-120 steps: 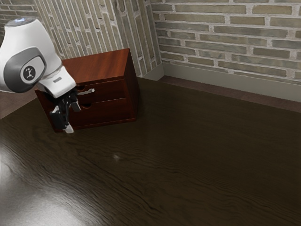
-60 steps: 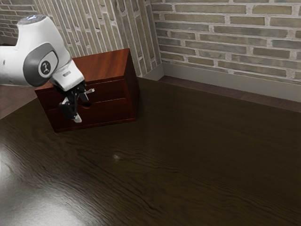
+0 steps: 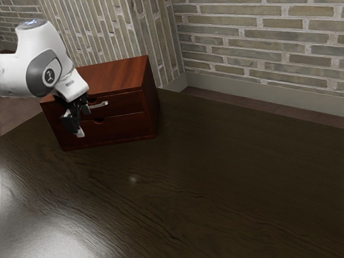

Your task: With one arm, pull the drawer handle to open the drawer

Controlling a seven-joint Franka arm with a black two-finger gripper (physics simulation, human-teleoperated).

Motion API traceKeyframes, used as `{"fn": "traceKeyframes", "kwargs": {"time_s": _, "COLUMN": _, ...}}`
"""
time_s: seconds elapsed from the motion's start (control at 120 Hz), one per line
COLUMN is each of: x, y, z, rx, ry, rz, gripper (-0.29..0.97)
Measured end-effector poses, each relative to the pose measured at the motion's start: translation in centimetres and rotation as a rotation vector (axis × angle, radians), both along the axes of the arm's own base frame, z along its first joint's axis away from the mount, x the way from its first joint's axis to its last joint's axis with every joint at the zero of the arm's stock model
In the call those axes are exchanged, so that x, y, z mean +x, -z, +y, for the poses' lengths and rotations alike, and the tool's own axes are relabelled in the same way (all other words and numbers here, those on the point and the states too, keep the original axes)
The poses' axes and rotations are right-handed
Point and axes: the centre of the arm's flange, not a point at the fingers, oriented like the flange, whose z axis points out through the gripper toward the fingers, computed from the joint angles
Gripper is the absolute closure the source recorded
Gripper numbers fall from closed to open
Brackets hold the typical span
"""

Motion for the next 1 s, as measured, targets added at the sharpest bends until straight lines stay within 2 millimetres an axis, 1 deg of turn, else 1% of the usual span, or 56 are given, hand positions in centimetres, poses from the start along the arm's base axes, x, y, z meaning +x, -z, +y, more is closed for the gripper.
{"fn": "traceKeyframes", "kwargs": {"time_s": 0.075, "x": -0.1, "y": -0.1, "z": 0.7, "rx": 0.003, "ry": -0.011, "rz": -0.002, "gripper": 0.0}}
{"fn": "traceKeyframes", "kwargs": {"time_s": 0.2, "x": 0.5, "y": 0.1, "z": 1.9, "rx": 0.013, "ry": -0.033, "rz": -0.005, "gripper": 0.0}}
{"fn": "traceKeyframes", "kwargs": {"time_s": 0.325, "x": 0.5, "y": 0.1, "z": 3.0, "rx": 0.017, "ry": -0.051, "rz": -0.028, "gripper": 0.0}}
{"fn": "traceKeyframes", "kwargs": {"time_s": 0.508, "x": 1.0, "y": -0.1, "z": 3.8, "rx": 0.045, "ry": -0.063, "rz": -0.084, "gripper": 0.0}}
{"fn": "traceKeyframes", "kwargs": {"time_s": 0.742, "x": 2.1, "y": 0.5, "z": 4.7, "rx": 0.089, "ry": -0.075, "rz": -0.138, "gripper": 0.0}}
{"fn": "traceKeyframes", "kwargs": {"time_s": 0.833, "x": 2.5, "y": 0.9, "z": 5.3, "rx": 0.109, "ry": -0.083, "rz": -0.151, "gripper": 0.0}}
{"fn": "traceKeyframes", "kwargs": {"time_s": 0.917, "x": 3.3, "y": 1.2, "z": 5.4, "rx": 0.128, "ry": -0.082, "rz": -0.158, "gripper": 0.0}}
{"fn": "traceKeyframes", "kwargs": {"time_s": 1.0, "x": 3.6, "y": 1.3, "z": 5.4, "rx": 0.136, "ry": -0.081, "rz": -0.164, "gripper": 0.0}}
